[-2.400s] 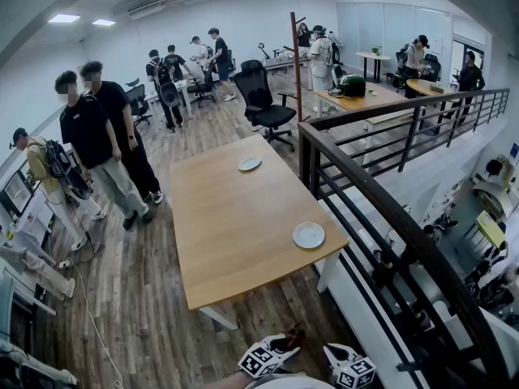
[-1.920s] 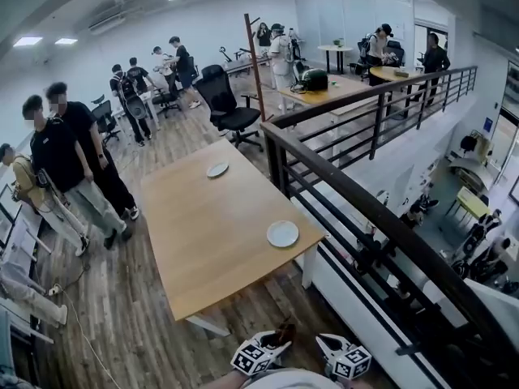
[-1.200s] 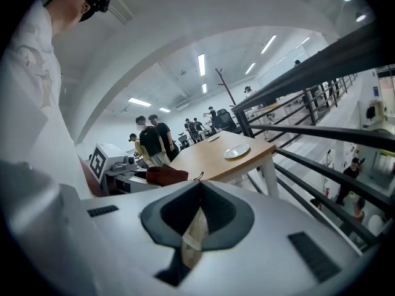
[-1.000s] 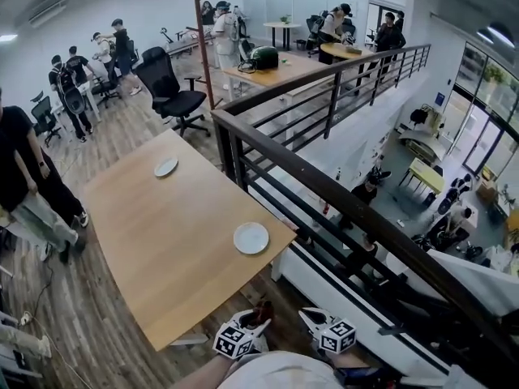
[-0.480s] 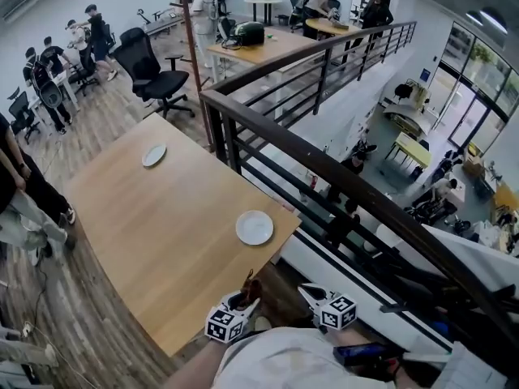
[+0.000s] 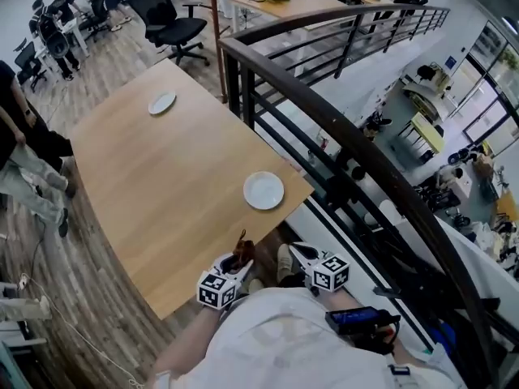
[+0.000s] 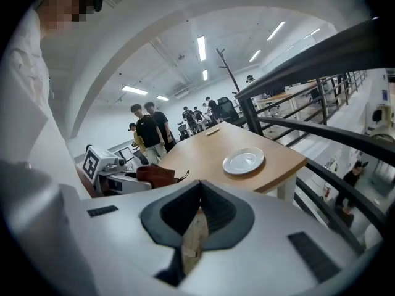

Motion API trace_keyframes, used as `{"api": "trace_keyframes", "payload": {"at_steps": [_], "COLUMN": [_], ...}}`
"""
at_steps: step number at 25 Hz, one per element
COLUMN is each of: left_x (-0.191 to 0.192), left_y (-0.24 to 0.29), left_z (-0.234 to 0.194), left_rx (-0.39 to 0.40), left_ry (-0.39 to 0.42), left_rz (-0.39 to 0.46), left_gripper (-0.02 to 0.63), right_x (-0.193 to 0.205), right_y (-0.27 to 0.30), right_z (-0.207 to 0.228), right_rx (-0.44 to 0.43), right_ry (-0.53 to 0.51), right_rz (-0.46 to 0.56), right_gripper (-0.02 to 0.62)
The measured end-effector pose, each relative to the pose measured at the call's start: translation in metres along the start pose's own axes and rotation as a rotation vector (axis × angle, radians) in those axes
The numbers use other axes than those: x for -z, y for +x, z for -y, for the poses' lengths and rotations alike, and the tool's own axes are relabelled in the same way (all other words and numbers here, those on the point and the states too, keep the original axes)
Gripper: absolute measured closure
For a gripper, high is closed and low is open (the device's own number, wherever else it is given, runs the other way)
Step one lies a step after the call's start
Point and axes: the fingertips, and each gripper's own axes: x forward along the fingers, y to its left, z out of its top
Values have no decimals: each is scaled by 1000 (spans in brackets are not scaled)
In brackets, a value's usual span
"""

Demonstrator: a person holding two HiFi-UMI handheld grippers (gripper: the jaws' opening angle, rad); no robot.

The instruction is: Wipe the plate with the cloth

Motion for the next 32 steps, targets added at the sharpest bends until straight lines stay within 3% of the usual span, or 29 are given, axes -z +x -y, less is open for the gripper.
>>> {"api": "trace_keyframes", "payload": {"at_steps": [9, 15, 24, 32], "left_x": [-36, -47, -101, -102], "left_y": [29, 69, 107, 113], "left_z": [-23, -38, -59, -69], "left_rx": [-106, -146, -244, -227], "left_ry": [-36, -32, -63, -65], "left_rz": [14, 12, 18, -8], "left_gripper": [436, 436, 436, 436], "right_x": [-46, -46, -91, -91], "right_y": [36, 57, 89, 98], "right_z": [37, 74, 108, 115], "right_rx": [-101, -151, -259, -239], "right_ry": [-32, -41, -66, -46], "right_rz": [-45, -80, -126, -128], "right_gripper": [581, 581, 581, 581]}}
